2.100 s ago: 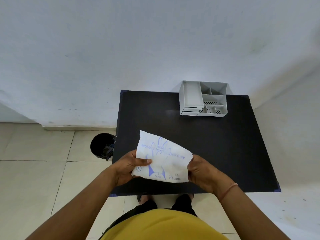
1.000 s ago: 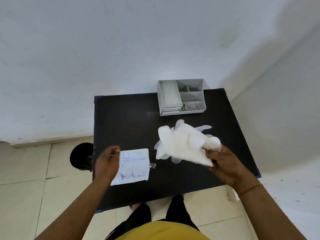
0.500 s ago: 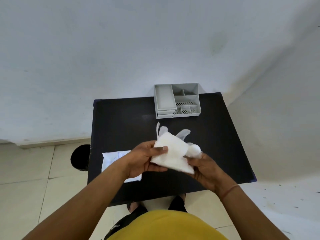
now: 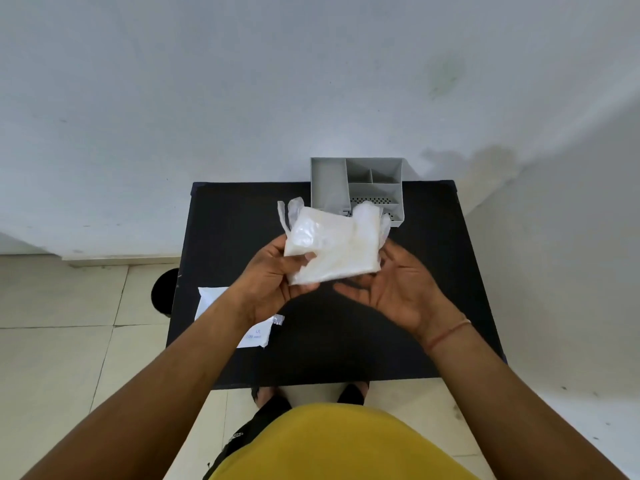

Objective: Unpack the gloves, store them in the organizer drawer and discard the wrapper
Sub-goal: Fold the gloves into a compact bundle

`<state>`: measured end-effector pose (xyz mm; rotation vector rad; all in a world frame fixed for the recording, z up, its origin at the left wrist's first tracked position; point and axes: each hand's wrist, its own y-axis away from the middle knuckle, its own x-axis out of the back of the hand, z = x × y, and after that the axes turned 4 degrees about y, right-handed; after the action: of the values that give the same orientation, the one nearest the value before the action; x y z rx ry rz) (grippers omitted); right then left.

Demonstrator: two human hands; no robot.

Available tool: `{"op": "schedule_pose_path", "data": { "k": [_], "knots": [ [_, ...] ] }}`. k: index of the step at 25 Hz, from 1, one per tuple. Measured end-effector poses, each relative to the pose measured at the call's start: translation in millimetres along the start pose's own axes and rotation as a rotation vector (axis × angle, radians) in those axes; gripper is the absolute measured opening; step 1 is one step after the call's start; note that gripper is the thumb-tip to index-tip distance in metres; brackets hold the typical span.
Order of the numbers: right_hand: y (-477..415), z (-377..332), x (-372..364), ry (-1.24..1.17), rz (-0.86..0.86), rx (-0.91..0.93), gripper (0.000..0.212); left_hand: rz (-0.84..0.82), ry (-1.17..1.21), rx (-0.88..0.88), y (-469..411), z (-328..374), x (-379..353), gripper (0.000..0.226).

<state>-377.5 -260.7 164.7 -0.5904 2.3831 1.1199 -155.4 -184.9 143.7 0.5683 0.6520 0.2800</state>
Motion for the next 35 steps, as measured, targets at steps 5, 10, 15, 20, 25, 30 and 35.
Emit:
{"op": "schedule_pose_path", "data": {
  "k": [5,10,15,20,25,30,35],
  "knots": [
    [-5.4,-12.9,3.2,0.276,0.042,-0.021,0.036,0.043,-0.199,-0.129,0.2,-17.0,-16.9,0.056],
    [-12.2,-30.9,28.6,0.473,0.058,0.054,0.037,-0.019,-0.211,-0.234,0.5,-14.0,-30.4,0.055],
    [-19.7,-43.5,54.4,0.441,-0.055,0.021,0.046,-0.118,-0.288,-0.111,-8.0,-10.8,-46.4,0.024],
    [-24.0,-64.3,76.1,0.541,-0.256,0.011,0.06,-0.088,-0.449,-0.08,-18.3,-18.4,-60.1,0.025],
    [-17.8,-90.3,83.8,0.778,-0.425,-0.063,0.032,-0.086,-0.523,-0.014,-18.8,-22.5,-72.1,0.028],
    [-12.8,-97.9,84.5,0.973,-0.409,-0.102,0.049,-0.125,-0.571,0.037,-18.0,-20.4,-77.5,0.031],
    [-19.4,-77.9,75.1,0.983,-0.222,0.145,0.02,-0.111,-0.62,0.007,-20.4,-7.0,-84.8,0.035]
  ]
}}
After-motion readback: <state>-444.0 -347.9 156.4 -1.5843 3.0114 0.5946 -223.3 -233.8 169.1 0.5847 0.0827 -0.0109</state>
